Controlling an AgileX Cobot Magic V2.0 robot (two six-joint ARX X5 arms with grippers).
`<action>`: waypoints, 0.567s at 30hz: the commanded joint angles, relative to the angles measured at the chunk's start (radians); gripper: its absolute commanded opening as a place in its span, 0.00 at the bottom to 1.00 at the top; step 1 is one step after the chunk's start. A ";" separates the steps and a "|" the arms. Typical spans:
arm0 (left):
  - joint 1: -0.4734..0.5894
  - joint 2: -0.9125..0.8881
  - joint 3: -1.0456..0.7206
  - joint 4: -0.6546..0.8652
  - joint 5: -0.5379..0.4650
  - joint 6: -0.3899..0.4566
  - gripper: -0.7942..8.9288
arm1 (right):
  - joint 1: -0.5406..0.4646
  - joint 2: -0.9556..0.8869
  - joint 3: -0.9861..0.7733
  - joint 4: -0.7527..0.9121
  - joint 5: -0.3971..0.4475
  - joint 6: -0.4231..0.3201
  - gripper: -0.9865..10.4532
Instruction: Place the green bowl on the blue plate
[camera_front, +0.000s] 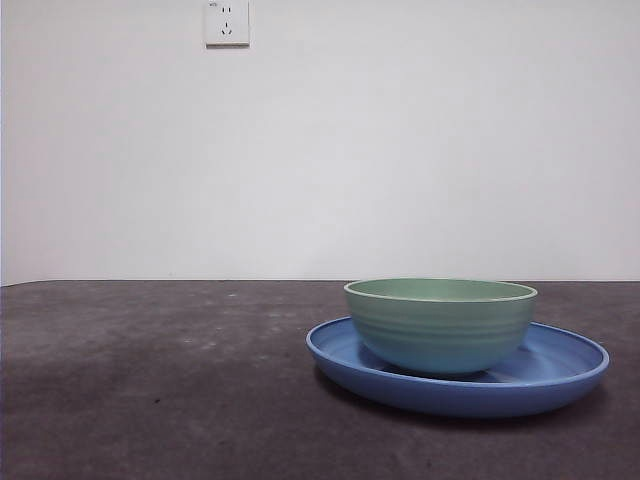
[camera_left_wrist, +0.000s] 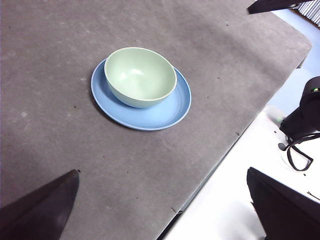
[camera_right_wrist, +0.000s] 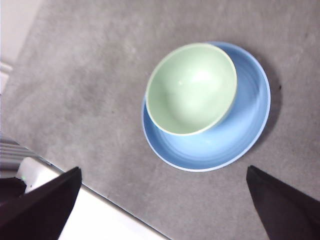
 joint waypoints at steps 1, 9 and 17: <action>-0.005 0.005 0.013 0.008 0.006 0.001 0.66 | 0.003 0.071 0.016 0.014 0.005 -0.031 0.59; -0.005 0.005 0.013 0.008 0.006 0.000 0.66 | 0.002 0.304 0.016 0.092 0.106 -0.071 0.59; -0.005 0.005 0.013 0.008 0.006 -0.002 0.66 | -0.010 0.511 0.016 0.154 0.173 -0.090 0.53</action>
